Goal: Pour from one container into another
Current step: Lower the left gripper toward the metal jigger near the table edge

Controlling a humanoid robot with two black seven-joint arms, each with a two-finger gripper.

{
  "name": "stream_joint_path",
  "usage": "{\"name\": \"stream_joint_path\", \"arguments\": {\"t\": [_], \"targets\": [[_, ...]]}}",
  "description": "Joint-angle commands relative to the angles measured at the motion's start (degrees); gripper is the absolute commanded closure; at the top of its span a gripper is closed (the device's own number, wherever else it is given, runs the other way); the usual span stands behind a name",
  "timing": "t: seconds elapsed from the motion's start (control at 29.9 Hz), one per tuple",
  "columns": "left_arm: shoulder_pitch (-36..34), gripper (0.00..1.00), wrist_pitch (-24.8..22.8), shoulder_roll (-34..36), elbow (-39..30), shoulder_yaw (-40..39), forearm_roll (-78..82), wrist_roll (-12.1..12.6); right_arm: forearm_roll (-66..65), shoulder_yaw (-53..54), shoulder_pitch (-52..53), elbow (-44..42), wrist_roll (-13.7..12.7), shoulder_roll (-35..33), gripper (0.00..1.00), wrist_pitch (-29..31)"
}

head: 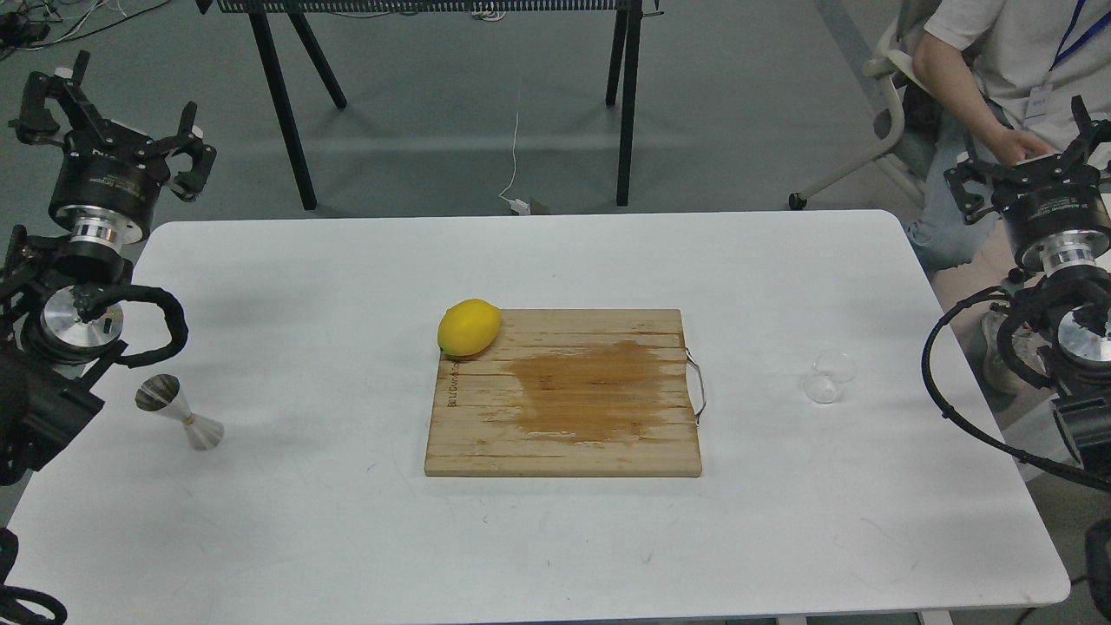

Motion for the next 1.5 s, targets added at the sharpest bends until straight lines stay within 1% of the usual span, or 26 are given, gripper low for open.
{"name": "stream_joint_path", "arguments": {"t": [0.0, 0.13, 0.17, 0.23, 0.33, 0.37, 0.43, 0.47, 0.5, 0.57, 0.67, 0.77, 0.8, 0.87, 0.94, 1.04, 1.17, 1.27, 1.47], "targets": [[0.08, 0.0, 0.01, -0.1, -0.02, 0.59, 0.14, -0.09, 0.0, 0.04, -0.01, 0.06, 0.07, 0.0, 0.0, 0.0], [-0.09, 0.0, 0.01, 0.07, -0.28, 1.65, 0.05, 0.09, 0.09, 0.39, -0.45, 2.15, 0.07, -0.09, 0.0, 0.0], [-0.09, 0.0, 0.01, 0.42, -1.24, 1.74, 0.05, 0.09, 0.09, 0.48, -0.62, 3.03, 0.07, -0.35, 0.0, 0.0], [0.61, 0.0, 0.01, 1.74, -4.39, 1.74, 0.05, 0.0, 0.09, 0.56, -1.41, 4.62, 0.07, -0.62, 0.0, 0.0], [4.55, 0.0, 0.01, 6.91, -11.59, 1.74, 0.4, 0.09, 0.09, 0.91, -1.94, 6.55, 0.07, -0.88, 0.0, 0.0], [5.26, 0.0, 0.01, 8.67, -13.97, 1.83, 1.1, 0.35, 0.09, 0.92, -2.03, 6.82, 0.07, -0.88, 0.0, 0.0], [5.62, 0.0, 0.01, 12.62, -18.11, 2.88, 5.65, 2.54, 0.09, 0.92, -2.2, 7.0, 0.07, -0.88, 0.0, 0.0], [5.71, 0.0, 0.01, 14.38, -18.99, 3.23, 8.46, 3.16, 0.09, 0.92, -2.2, 7.09, 0.07, -0.88, 0.0, 0.0], [5.8, 0.0, 0.01, 15.62, -19.44, 3.32, 10.75, 3.25, 0.09, 0.92, -2.2, 7.09, 0.07, -0.88, 0.0, 0.0], [6.49, 0.0, 0.01, 17.99, -19.71, 3.24, 14.36, 3.25, 0.09, 0.92, -2.29, 7.17, 0.07, -0.88, 0.0, 0.0], [8.78, 0.0, 0.01, 21.59, -19.97, 3.24, 19.1, 2.55, 0.09, 0.92, -2.64, 7.09, 0.07, -0.88, 0.0, 0.0], [11.5, 0.0, 0.01, 24.85, -23.99, 3.15, 26.21, 1.32, 0.09, 0.92, -2.73, 7.09, -0.01, -0.88, 0.0, 0.0], [13.34, 0.0, 1.19, 26.16, -26.8, 2.89, 29.02, 1.14, 0.09, 0.92, -2.73, 7.0, -0.01, -0.88, 0.0, 0.0], [16.07, 0.0, 6.01, 29.06, -32.16, 2.53, 33.69, 0.79, 0.09, 0.92, -2.91, 7.09, -0.01, -0.88, 0.0, 0.0], [17.31, 0.0, 10.06, 31.35, -36.12, 2.62, 37.56, -0.4, 0.09, 0.92, -3.08, 7.09, -0.01, -0.88, 0.0, 0.0], [18.71, 0.0, 15.07, 33.38, -40.61, 3.15, 42.74, -0.4, 0.09, 1.0, -3.7, 7.09, -0.01, -0.88, 0.0, 0.0], [21.17, 0.0, 23.86, 33.56, -42.38, 3.32, 54.68, -0.4, 0.09, 1.0, -3.96, 7.09, -0.01, -1.85, 0.0, 0.0], [23.72, 0.0, 28.34, 33.56, -42.38, 3.24, 64.27, -0.4, 0.09, 1.09, -3.96, 6.82, -0.01, -2.46, 0.0, 0.0], [28.73, 0.0, 41.08, 34.78, -41.59, 3.15, 85.71, -0.4, 0.09, 1.44, -3.96, 6.47, -0.01, -3.08, 0.0, 0.0]]}}
